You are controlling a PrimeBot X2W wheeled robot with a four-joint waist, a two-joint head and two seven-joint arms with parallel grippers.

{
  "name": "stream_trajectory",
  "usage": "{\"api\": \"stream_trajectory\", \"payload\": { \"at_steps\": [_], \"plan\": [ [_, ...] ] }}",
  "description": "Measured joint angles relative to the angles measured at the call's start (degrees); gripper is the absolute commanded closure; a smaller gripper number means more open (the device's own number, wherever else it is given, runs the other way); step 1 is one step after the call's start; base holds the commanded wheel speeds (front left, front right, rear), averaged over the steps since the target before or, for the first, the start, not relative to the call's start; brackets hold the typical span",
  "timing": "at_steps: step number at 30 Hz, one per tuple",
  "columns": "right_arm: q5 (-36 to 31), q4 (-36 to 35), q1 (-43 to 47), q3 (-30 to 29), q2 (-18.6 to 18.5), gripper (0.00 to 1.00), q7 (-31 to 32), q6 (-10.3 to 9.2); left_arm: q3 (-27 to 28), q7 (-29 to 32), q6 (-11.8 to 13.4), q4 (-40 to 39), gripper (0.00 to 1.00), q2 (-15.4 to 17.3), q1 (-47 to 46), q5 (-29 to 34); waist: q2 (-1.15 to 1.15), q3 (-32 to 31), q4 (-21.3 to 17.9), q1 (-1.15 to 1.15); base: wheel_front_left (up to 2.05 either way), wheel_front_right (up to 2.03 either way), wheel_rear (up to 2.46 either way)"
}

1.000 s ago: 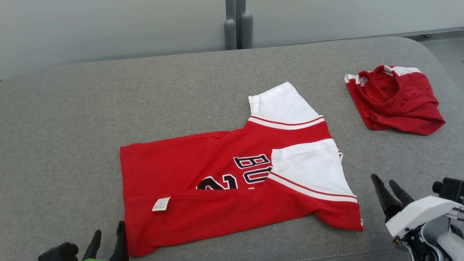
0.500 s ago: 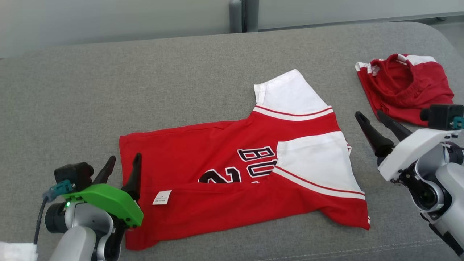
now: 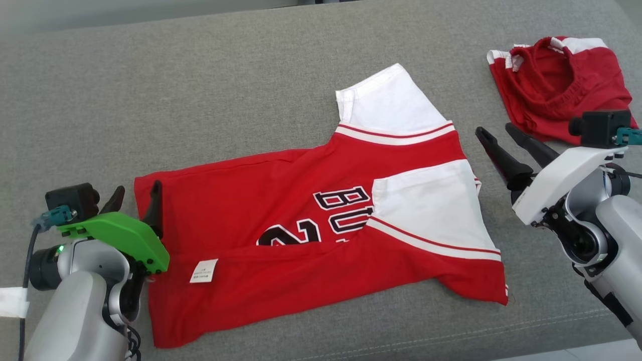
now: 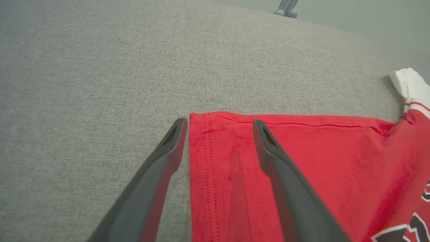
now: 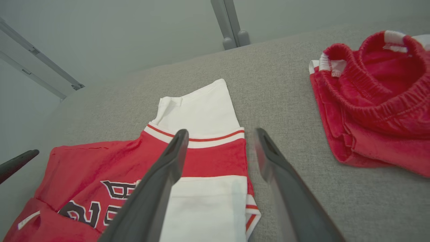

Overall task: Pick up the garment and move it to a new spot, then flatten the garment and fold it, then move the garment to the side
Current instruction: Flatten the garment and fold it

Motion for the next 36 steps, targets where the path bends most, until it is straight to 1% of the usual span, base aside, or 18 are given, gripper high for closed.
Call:
{"api": "stream_trajectory", "payload": {
  "at_steps": [5, 10, 17, 21, 23, 24, 25, 26, 27, 28, 29, 33, 36],
  "plan": [
    [0.00, 0.63, -0.91, -0.13, 0.54, 0.00, 0.00, 0.51, 0.30, 0.00, 0.23, 2.53, 0.00, 0.03, -1.80, 0.40, 0.00, 1.30, -1.00, 0.00, 0.00, 0.00, 0.00],
    [0.00, 1.72, -1.42, -0.31, 1.18, 0.00, -0.10, 0.57, 0.63, -0.11, 0.25, 5.90, 0.00, 0.03, -3.68, 0.74, 0.00, 2.37, -1.98, 0.00, 0.00, 0.00, 0.00],
    [0.00, 2.68, -1.82, -0.33, 1.60, 0.00, -0.42, 1.16, 1.43, -0.41, 0.53, 9.80, 0.00, -0.01, -5.45, 0.81, 0.00, 2.88, -2.34, 0.00, 0.00, 0.00, 0.00],
    [-0.01, 3.57, -2.08, -0.36, 1.63, 0.00, -0.79, 1.60, 0.65, -0.43, 0.49, 11.55, 0.00, -0.40, -6.59, 0.93, 0.00, 2.94, -2.25, 0.00, 0.00, 0.00, 0.00],
    [-0.30, 3.90, -2.38, -0.32, 1.71, 0.00, -0.81, 1.93, 0.21, -0.91, 0.26, 12.39, 0.14, -0.80, -7.12, 0.97, 0.00, 2.92, -2.15, 0.00, 0.00, 0.00, 0.00],
    [-0.43, 4.05, -2.60, -0.25, 1.79, 0.00, -0.87, 2.00, 0.05, -0.92, 0.12, 12.78, 0.14, -0.99, -7.34, 0.98, 0.00, 2.89, -2.10, 0.00, 0.00, 0.00, 0.00],
    [-0.47, 4.21, -2.89, -0.18, 1.90, 0.00, -0.87, 2.02, -0.01, -0.98, -0.04, 13.05, 0.37, -1.18, -7.46, 0.98, 0.00, 2.86, -2.06, 0.00, 0.00, 0.00, 0.00],
    [-0.56, 4.33, -3.08, -0.12, 2.04, 0.00, -0.87, 2.21, -0.12, -1.20, -0.14, 13.45, 0.57, -1.33, -7.58, 0.99, 0.00, 2.82, -2.02, 0.00, 0.00, 0.00, 0.00],
    [-0.71, 4.43, -3.21, 0.01, 2.21, 0.00, -0.87, 2.48, -0.20, -1.56, -0.32, 13.86, 0.67, -1.49, -7.70, 1.02, 0.00, 2.78, -1.98, 0.00, 0.00, 0.00, 0.00],
    [-0.93, 4.57, -3.27, 0.21, 2.38, 0.00, -0.87, 2.52, -0.24, -1.75, -0.37, 14.24, 0.92, -1.62, -7.86, 1.13, 0.00, 2.73, -1.94, 0.00, 0.00, 0.00, 0.00],
    [-0.97, 4.79, -3.31, 0.38, 2.57, 0.00, -0.87, 2.52, -0.32, -2.10, -0.63, 14.55, 1.00, -1.68, -8.00, 1.25, 0.00, 2.67, -1.90, 0.00, 0.00, 0.00, 0.00],
    [-1.46, 6.06, -4.40, 0.41, 2.74, 0.00, -1.29, 2.90, -0.42, -4.04, -1.55, 14.97, 1.00, -2.19, -8.69, 1.30, 0.00, 2.40, -1.61, 0.00, 0.00, 0.00, 0.00],
    [-1.49, 7.24, -5.82, -0.14, 2.70, 0.00, -1.29, 2.89, -0.65, -5.37, -2.26, 15.03, 1.00, -3.55, -9.41, 1.30, 0.00, 2.22, -0.93, 0.00, 0.00, 0.00, 0.00]
  ]
}}
